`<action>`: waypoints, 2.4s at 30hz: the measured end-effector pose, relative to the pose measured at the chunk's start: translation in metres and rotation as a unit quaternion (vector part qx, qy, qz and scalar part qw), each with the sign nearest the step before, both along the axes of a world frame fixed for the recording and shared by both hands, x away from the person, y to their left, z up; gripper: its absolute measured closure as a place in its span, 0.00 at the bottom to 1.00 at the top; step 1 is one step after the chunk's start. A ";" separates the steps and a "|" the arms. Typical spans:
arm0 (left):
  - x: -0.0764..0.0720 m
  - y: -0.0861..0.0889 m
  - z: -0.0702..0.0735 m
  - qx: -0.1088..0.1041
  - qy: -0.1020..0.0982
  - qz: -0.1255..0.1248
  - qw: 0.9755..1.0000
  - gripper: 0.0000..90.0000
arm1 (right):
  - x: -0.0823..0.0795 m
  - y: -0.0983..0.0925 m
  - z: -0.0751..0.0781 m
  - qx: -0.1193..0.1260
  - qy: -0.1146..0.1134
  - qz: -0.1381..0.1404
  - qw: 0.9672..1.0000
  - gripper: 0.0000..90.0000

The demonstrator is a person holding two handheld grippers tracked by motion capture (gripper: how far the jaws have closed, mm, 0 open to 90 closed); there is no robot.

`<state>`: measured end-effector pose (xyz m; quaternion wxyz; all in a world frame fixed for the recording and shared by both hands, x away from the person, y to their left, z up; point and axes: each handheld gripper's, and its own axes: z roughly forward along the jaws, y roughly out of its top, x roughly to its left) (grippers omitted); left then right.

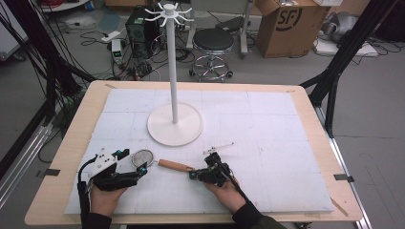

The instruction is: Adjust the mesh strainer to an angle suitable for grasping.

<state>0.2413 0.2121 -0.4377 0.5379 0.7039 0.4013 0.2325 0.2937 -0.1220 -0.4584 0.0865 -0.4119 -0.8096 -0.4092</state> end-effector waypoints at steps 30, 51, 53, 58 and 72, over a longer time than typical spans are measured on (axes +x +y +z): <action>-0.001 0.001 0.000 -0.003 -0.001 -0.001 1.000 0.18 | 0.044 -0.008 -0.003 0.019 0.017 -0.070 0.997 1.00; 0.000 0.001 0.000 -0.003 -0.002 -0.001 1.000 0.18 | 0.069 -0.005 -0.004 0.021 0.018 -0.106 0.994 1.00; 0.000 0.001 0.000 -0.003 -0.003 -0.001 1.000 0.18 | 0.071 -0.004 -0.004 0.023 0.023 -0.109 0.994 1.00; 0.000 0.001 0.000 -0.003 -0.002 -0.001 1.000 0.18 | 0.073 -0.001 -0.005 0.030 0.027 -0.109 0.993 1.00; -0.001 0.003 0.000 -0.006 -0.002 -0.001 1.000 0.18 | 0.071 0.019 -0.003 0.019 0.010 -0.092 0.996 1.00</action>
